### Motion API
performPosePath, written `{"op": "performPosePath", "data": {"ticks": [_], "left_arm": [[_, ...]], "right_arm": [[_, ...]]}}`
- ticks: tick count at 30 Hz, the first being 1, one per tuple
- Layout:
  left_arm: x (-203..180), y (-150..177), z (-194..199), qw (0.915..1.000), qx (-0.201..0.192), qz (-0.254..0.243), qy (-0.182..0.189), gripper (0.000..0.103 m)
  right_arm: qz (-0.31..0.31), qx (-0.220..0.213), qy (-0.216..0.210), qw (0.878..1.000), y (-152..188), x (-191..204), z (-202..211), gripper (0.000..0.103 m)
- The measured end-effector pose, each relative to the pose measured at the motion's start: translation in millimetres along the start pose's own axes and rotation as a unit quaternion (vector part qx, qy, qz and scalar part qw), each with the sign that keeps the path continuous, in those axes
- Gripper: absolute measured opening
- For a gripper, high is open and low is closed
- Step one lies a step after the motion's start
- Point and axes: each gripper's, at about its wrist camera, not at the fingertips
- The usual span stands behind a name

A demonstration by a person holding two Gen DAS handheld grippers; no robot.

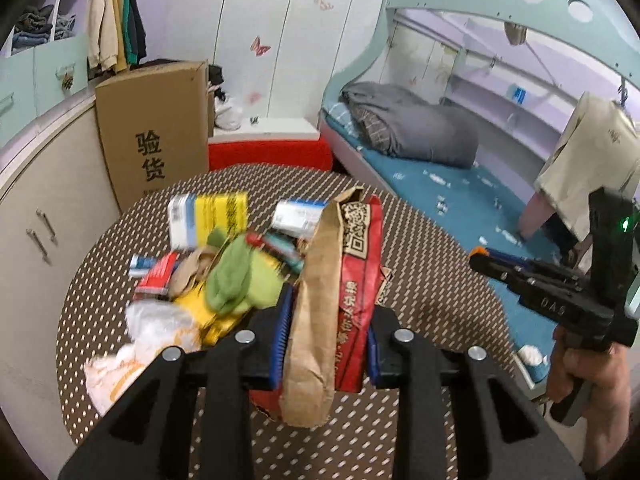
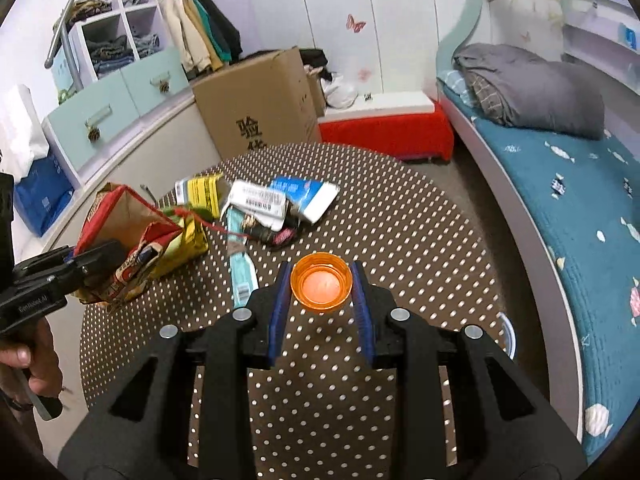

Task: Collect trash
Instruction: 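Grasp the orange bottle cap with the right tool while the left tool grasps the red-brown paper bag, then carry the cap and paper bag to the trash bin and release both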

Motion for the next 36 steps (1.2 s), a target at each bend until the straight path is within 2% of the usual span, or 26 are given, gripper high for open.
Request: {"op": "performPosePath", "data": {"ticks": [9, 14, 20, 28, 36], "left_arm": [[-55, -53, -5, 0.9974, -0.033, -0.033, 0.055, 0.03], [-95, -85, -16, 0.9927, -0.041, -0.047, 0.103, 0.03], [-146, -116, -40, 0.9873, -0.042, -0.066, 0.138, 0.03], [-208, -142, -83, 0.9827, -0.021, -0.089, 0.161, 0.029], [-263, -143, -162, 0.9802, 0.053, -0.114, 0.153, 0.029]], "right_arm": [[-0.002, -0.053, 0.02, 0.998, -24, -24, 40, 0.029], [-0.027, -0.088, 0.051, 0.994, -37, -57, 70, 0.029], [-0.078, -0.115, 0.095, 0.986, -45, -109, 100, 0.029], [-0.171, -0.093, 0.134, 0.972, -47, -193, 98, 0.029], [-0.237, -0.048, 0.126, 0.962, -34, -258, 52, 0.029]]}}
Point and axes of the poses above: each gripper's, at about its wrist camera, not at the fingertips, and z roughly against the way its jaws point, x to its left, y to its underside, and after that the axes turned 8 degrees about x, right-handed
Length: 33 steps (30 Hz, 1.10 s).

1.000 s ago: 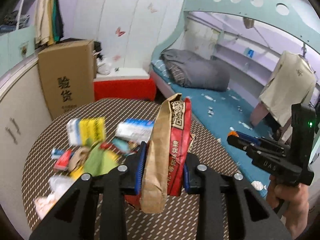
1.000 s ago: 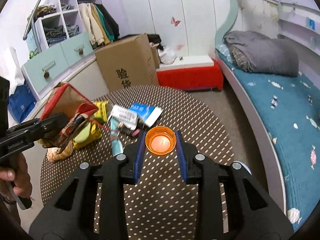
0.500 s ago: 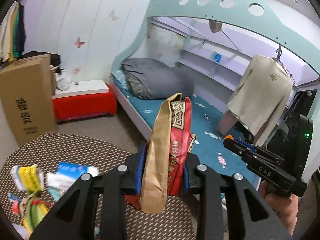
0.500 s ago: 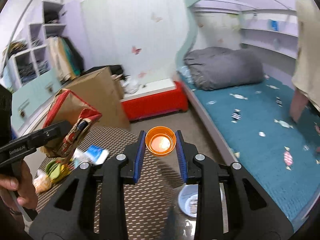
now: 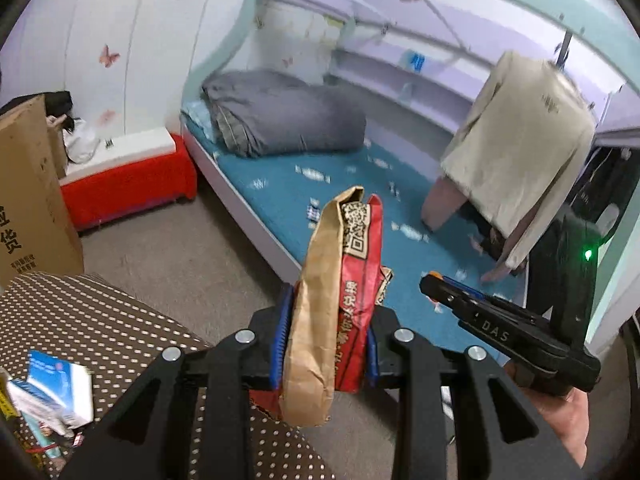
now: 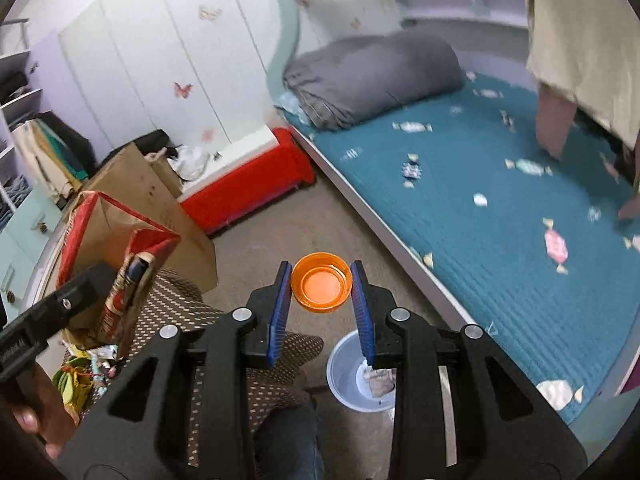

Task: Collect trash
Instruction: 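Carry the cap and paper bag to the trash bin and release both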

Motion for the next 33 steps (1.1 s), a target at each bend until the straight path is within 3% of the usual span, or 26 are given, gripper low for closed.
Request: {"op": "performPosePath", "data": {"ticks": [6, 16, 17, 18, 19, 20, 21, 23, 25, 33], "left_arm": [[-4, 0, -64, 0.9979, 0.065, 0.003, -0.003, 0.029], [6, 14, -134, 0.9877, 0.156, 0.005, -0.001, 0.033], [6, 17, -141, 0.9854, 0.17, -0.003, 0.0, 0.036], [6, 19, -146, 0.9838, 0.179, -0.013, -0.005, 0.055], [6, 21, -151, 0.9826, 0.184, -0.02, -0.016, 0.069], [8, 21, -153, 0.9825, 0.183, -0.02, -0.032, 0.089], [11, 21, -151, 0.9841, 0.172, -0.018, -0.042, 0.09], [14, 21, -147, 0.9857, 0.162, -0.011, -0.046, 0.09], [18, 20, -141, 0.9865, 0.155, -0.001, -0.052, 0.09], [20, 17, -96, 0.9923, 0.093, -0.012, -0.08, 0.092]], "right_arm": [[-0.045, 0.044, 0.002, 0.998, 10, -31, -49, 0.029], [-0.083, 0.095, -0.004, 0.992, 29, -59, -99, 0.03], [-0.084, 0.1, -0.005, 0.991, 30, -60, -105, 0.03], [-0.085, 0.105, -0.007, 0.991, 32, -61, -110, 0.033], [-0.09, 0.114, -0.016, 0.989, 36, -63, -119, 0.049], [-0.097, 0.119, -0.02, 0.988, 38, -66, -125, 0.059], [-0.104, 0.12, -0.019, 0.987, 40, -69, -129, 0.068], [-0.122, 0.127, -0.021, 0.984, 47, -76, -138, 0.071], [-0.138, 0.139, -0.027, 0.98, 55, -81, -144, 0.093], [-0.138, 0.122, 0.001, 0.983, 60, -77, -123, 0.097]]}}
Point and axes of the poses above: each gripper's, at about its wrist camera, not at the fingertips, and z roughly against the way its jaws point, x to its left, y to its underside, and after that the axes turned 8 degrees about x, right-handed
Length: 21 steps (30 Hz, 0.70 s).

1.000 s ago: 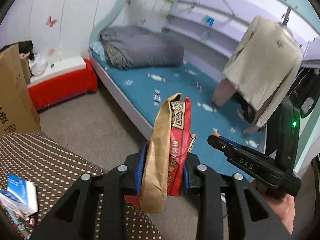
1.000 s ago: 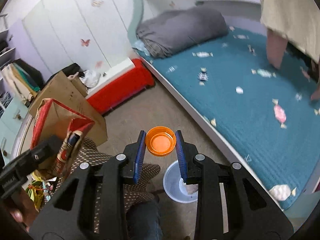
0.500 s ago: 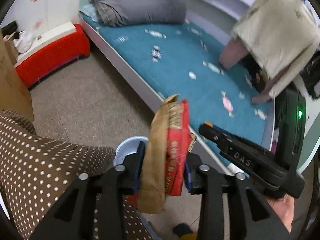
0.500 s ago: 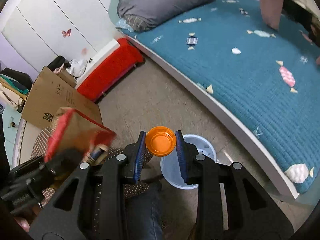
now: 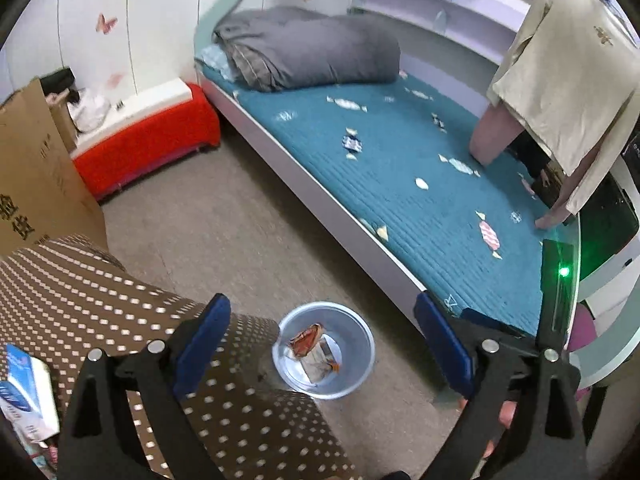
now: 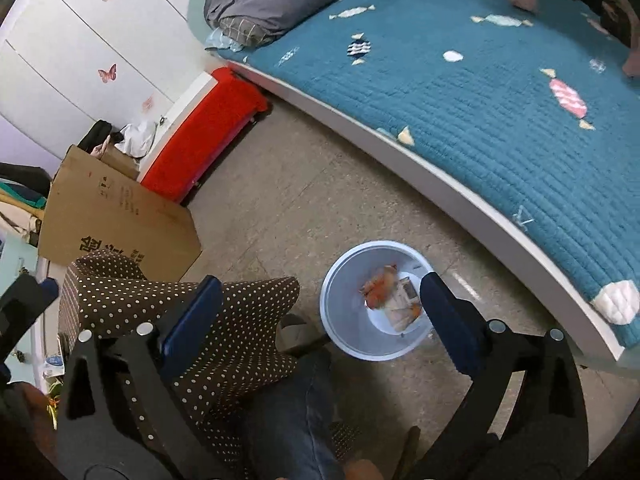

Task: Collect trash
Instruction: 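Carry the cap and paper bag to the trash bin and release both, then move both tools back over the table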

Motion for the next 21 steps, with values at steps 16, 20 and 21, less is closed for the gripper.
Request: {"op": "performPosePath", "data": {"ticks": [16, 20, 21], "left_arm": [[9, 34, 91, 0.9957, -0.086, -0.029, -0.02, 0.094], [13, 46, 116, 0.9933, -0.109, -0.029, -0.024, 0.094], [14, 49, 125, 0.9924, -0.117, -0.029, -0.026, 0.094]], "right_arm": [[0.039, -0.066, 0.001, 0.997, 17, 51, 74, 0.097], [0.062, -0.088, -0.002, 0.994, 26, 72, 99, 0.097], [0.069, -0.092, -0.004, 0.993, 27, 77, 104, 0.097]]}}
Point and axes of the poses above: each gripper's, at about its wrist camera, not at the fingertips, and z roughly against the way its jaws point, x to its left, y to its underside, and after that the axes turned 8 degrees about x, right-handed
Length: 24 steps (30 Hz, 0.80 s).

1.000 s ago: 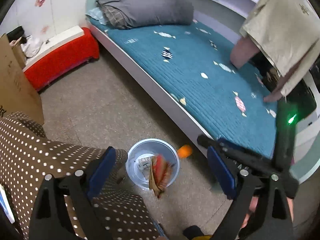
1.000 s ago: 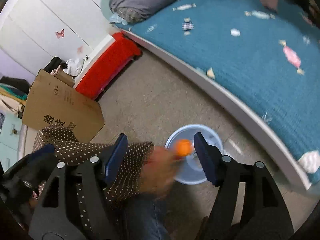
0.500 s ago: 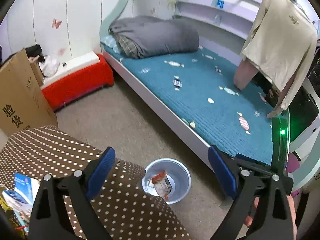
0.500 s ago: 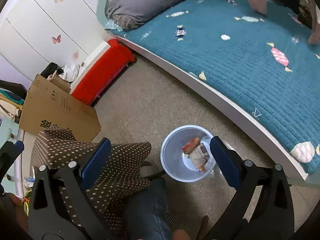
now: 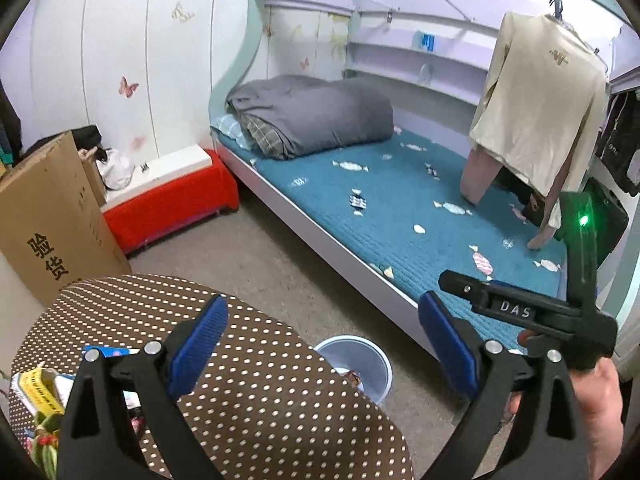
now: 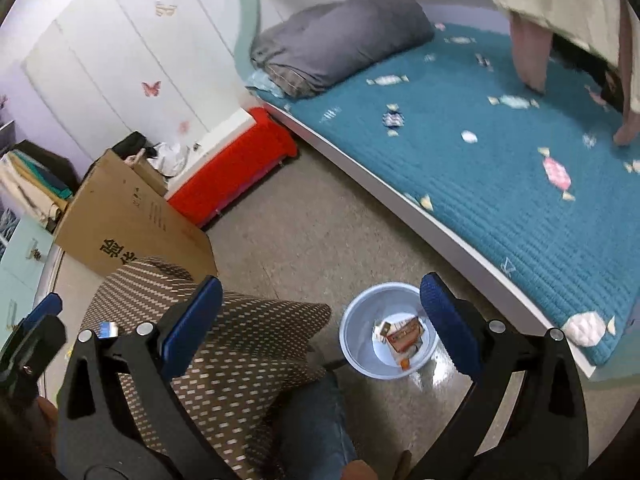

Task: Collect trash
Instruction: 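Move both tools back over the table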

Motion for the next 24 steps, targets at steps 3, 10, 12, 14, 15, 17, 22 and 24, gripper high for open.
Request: {"op": "performPosePath", "data": {"ticks": [3, 10, 12, 14, 15, 17, 22, 24], "left_arm": [[6, 5, 20, 0.9999, -0.016, 0.003, -0.003, 0.094], [27, 24, 66, 0.9983, -0.053, 0.012, -0.022, 0.094], [33, 30, 78, 0.9975, -0.062, 0.018, -0.027, 0.094], [42, 38, 91, 0.9966, -0.072, 0.027, -0.031, 0.094], [47, 43, 98, 0.996, -0.077, 0.03, -0.034, 0.094], [58, 52, 112, 0.9947, -0.087, 0.036, -0.042, 0.094], [85, 76, 139, 0.9914, -0.103, 0.048, -0.065, 0.094], [94, 84, 147, 0.9903, -0.105, 0.054, -0.072, 0.094]], "right_arm": [[0.021, -0.015, -0.01, 1.0, 1, 21, 19, 0.097], [0.062, -0.049, -0.035, 0.996, 12, 66, 56, 0.097], [0.074, -0.055, -0.041, 0.995, 16, 76, 63, 0.097], [0.09, -0.06, -0.049, 0.993, 20, 90, 72, 0.097], [0.096, -0.062, -0.052, 0.992, 22, 95, 75, 0.097], [0.114, -0.066, -0.061, 0.989, 28, 111, 82, 0.097], [0.16, -0.065, -0.081, 0.982, 45, 150, 90, 0.097], [0.177, -0.062, -0.09, 0.978, 53, 166, 90, 0.097]]}}
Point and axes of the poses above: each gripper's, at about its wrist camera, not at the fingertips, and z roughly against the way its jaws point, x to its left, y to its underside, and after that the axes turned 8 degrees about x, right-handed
